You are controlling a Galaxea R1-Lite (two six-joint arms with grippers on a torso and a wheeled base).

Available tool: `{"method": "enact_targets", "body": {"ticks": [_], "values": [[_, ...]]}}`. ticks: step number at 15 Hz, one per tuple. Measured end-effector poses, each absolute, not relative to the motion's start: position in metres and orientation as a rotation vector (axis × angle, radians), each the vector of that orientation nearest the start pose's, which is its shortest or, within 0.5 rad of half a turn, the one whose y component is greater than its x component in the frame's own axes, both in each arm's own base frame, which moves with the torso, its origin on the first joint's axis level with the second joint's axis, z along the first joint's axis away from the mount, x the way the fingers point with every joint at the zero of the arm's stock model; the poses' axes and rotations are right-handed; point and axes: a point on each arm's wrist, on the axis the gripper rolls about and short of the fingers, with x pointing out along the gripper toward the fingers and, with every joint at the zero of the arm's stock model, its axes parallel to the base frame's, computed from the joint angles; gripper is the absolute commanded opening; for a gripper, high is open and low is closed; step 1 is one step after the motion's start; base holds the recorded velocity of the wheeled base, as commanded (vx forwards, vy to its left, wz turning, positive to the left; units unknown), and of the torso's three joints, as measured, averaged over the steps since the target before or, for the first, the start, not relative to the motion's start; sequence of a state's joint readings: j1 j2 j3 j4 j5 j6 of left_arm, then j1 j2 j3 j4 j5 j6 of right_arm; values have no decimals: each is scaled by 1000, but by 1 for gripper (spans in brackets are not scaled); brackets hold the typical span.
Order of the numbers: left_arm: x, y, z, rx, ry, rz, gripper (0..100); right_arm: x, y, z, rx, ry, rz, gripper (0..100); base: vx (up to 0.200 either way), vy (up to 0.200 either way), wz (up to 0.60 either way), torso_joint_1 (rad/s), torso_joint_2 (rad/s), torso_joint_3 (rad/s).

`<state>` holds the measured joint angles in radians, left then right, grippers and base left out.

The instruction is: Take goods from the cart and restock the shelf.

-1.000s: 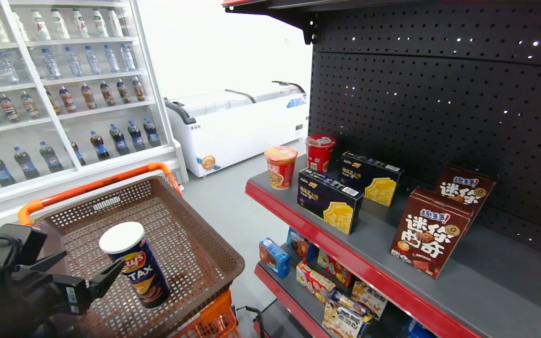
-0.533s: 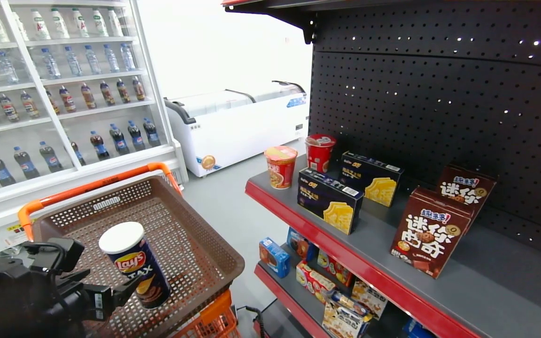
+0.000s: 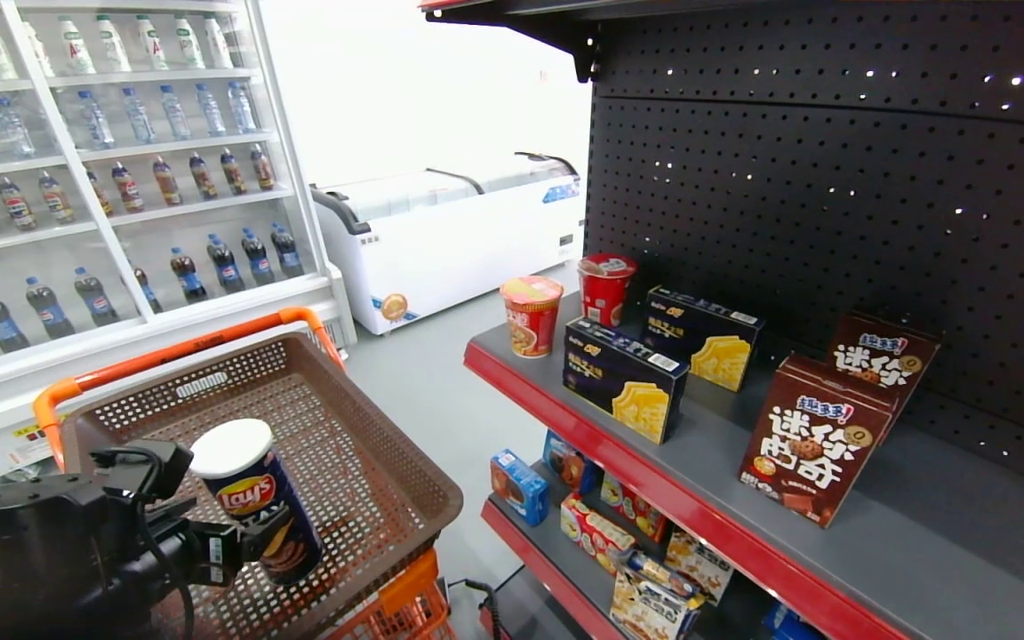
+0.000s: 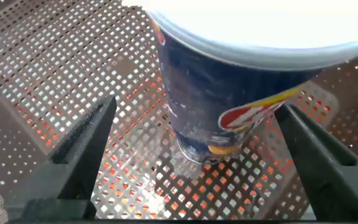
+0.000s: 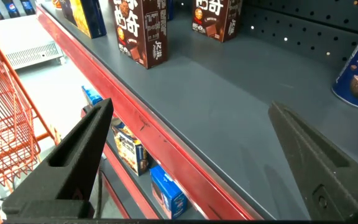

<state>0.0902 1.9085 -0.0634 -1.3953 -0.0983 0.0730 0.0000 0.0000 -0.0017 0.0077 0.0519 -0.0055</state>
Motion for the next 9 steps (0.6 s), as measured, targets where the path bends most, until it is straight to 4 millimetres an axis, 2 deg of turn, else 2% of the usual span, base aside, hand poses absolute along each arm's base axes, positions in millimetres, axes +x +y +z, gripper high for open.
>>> {"method": "enact_targets", "body": {"ticks": [9], "values": [[246,8,51,43,380,-68,100,-23,1,75,-5,6,52,100,0,0,0,0,0,0]]}}
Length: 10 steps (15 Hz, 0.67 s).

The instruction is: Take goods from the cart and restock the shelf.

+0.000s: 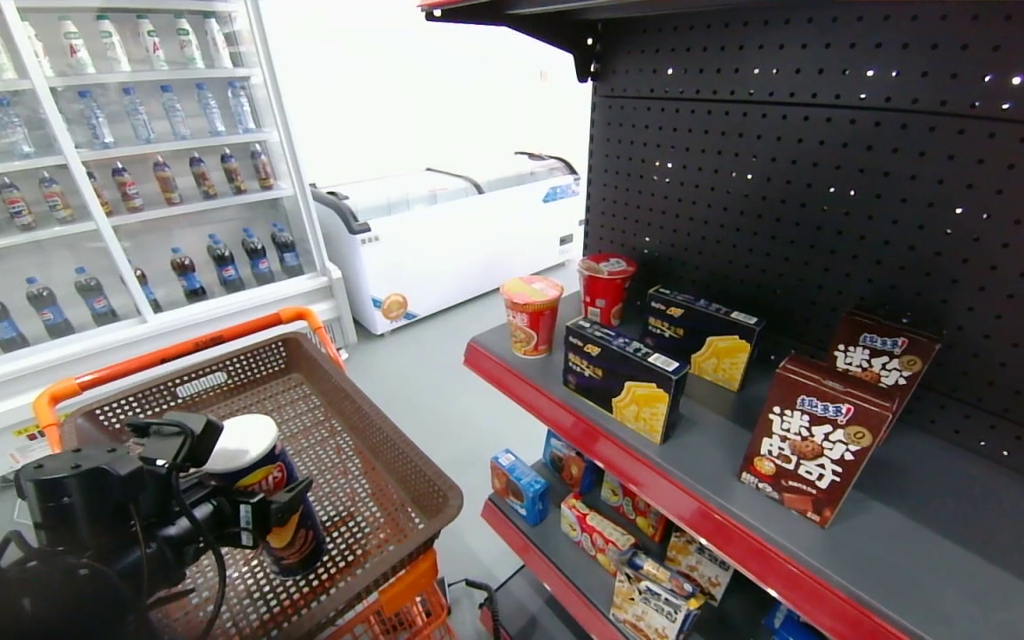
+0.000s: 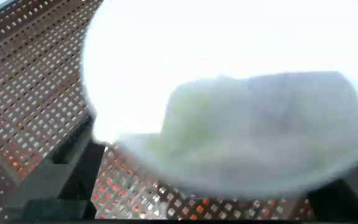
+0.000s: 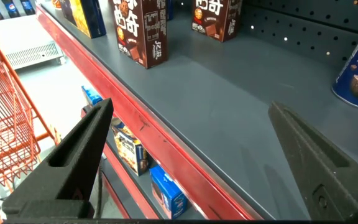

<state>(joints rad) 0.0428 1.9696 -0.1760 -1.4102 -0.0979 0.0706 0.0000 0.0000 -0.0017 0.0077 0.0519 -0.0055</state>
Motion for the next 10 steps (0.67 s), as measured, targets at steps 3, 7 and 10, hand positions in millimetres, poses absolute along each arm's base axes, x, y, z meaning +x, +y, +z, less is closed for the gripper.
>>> {"method": "enact_targets", "body": {"ticks": [3,7,10], "values": [[252,-3,51,49,372,-110,0,-23,1,75,-5,6,52,100,0,0,0,0,0,0],[254,-8,48,61,386,-119,0,-23,1,75,-6,6,52,100,0,0,0,0,0,0],[254,-8,48,72,390,-75,0,-23,1,75,-5,6,52,100,0,0,0,0,0,0]]}}
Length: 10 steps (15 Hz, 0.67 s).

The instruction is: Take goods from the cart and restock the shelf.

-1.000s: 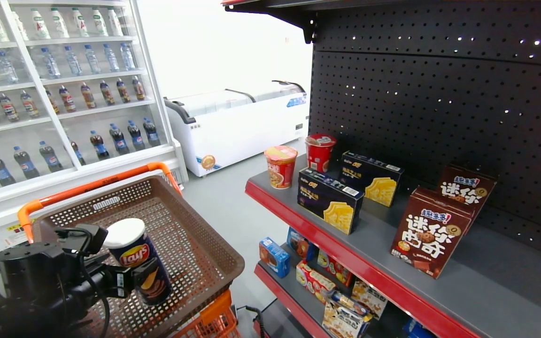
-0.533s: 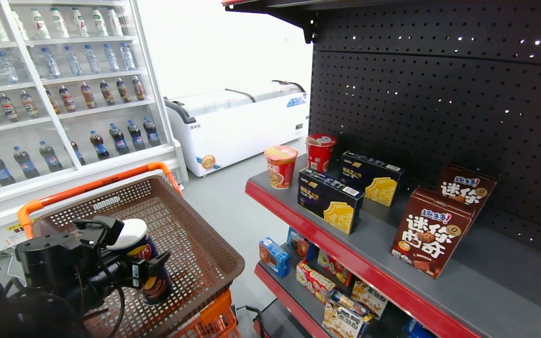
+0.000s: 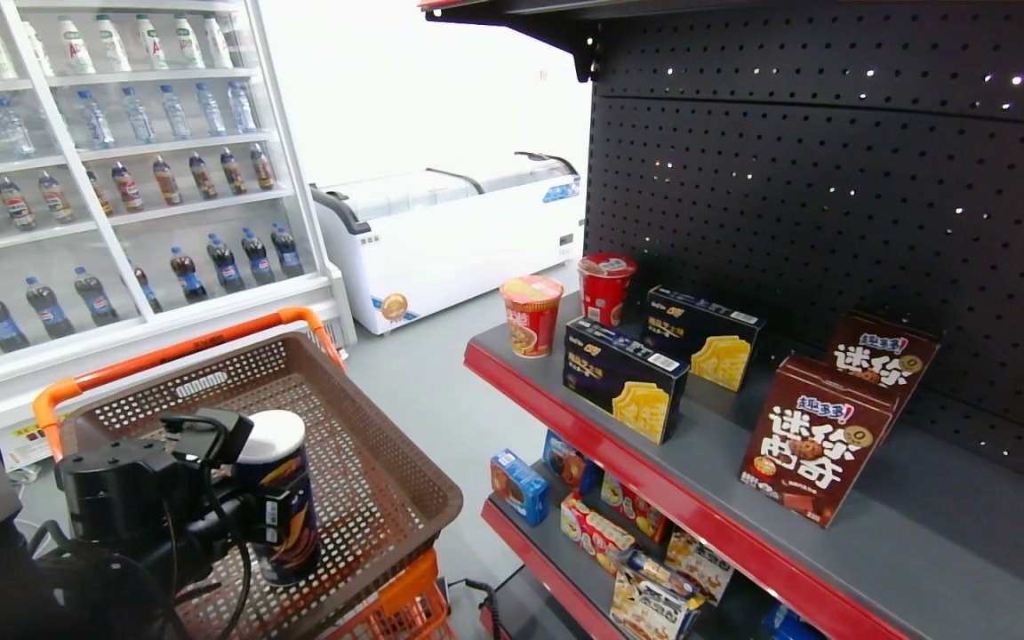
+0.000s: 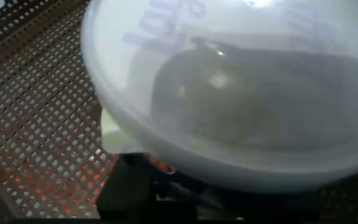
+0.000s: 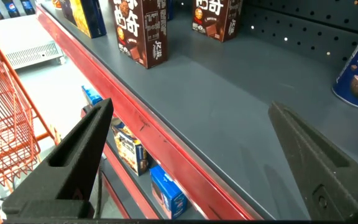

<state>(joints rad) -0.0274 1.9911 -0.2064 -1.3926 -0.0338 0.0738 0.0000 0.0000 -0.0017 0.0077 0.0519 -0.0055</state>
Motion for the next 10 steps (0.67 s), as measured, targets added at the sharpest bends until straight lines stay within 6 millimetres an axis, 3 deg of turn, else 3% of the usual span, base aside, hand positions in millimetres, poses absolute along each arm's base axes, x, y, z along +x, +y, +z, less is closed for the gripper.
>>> {"method": "enact_targets", "body": {"ticks": [5,10], "values": [[249,-6,58,84,481,16,0,-23,1,75,-5,6,52,100,0,0,0,0,0,0],[255,-6,120,-15,457,48,0,-23,1,75,-6,6,52,100,0,0,0,0,0,0]]}}
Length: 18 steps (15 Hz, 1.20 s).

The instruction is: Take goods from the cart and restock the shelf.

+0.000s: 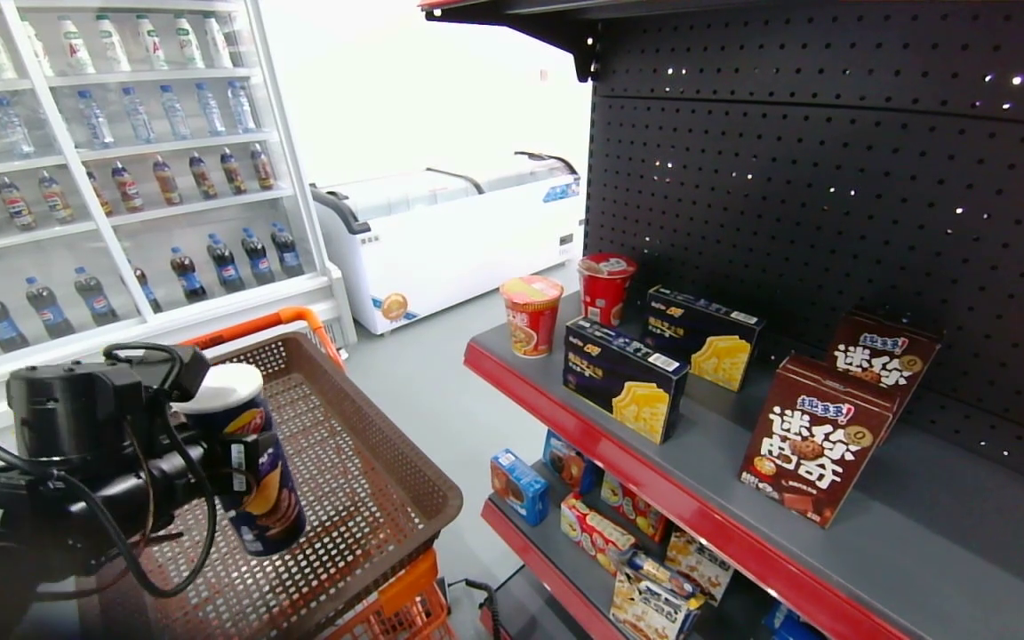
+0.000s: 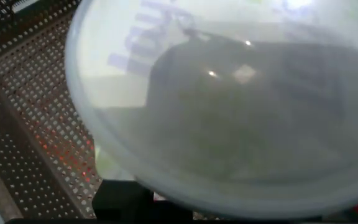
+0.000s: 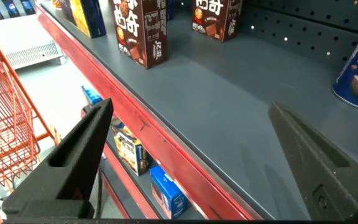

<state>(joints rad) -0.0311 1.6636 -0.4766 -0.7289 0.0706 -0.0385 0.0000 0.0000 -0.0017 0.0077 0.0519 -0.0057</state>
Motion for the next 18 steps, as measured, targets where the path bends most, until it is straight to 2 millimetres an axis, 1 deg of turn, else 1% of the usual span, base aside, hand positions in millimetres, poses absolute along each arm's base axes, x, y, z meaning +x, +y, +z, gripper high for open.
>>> {"method": "enact_targets", "body": {"ticks": [2,4,7,9,11,13,15,16,18], "values": [[247,-6,142,-21,451,44,0,-23,1,75,-6,6,52,100,0,0,0,0,0,0],[229,-7,159,-34,461,27,0,-23,1,75,-6,6,52,100,0,0,0,0,0,0],[207,-11,175,-39,416,-6,0,-23,1,75,-6,6,52,100,0,0,0,0,0,0],[184,-15,186,-46,359,-37,0,-23,1,75,-6,6,52,100,0,0,0,0,0,0],[158,-16,192,-50,324,-85,0,-23,1,75,-5,6,52,100,0,0,0,0,0,0],[135,-15,191,-57,285,-138,0,-23,1,75,-6,6,52,100,0,0,0,0,0,0],[119,-13,192,-71,211,-141,0,-23,1,75,-5,6,52,100,0,0,0,0,0,0],[113,-9,195,-86,145,-122,0,-23,1,75,-6,6,52,100,0,0,0,0,0,0],[102,-4,195,-94,98,-85,0,-23,1,75,-6,6,52,100,0,0,0,0,0,0]]}}
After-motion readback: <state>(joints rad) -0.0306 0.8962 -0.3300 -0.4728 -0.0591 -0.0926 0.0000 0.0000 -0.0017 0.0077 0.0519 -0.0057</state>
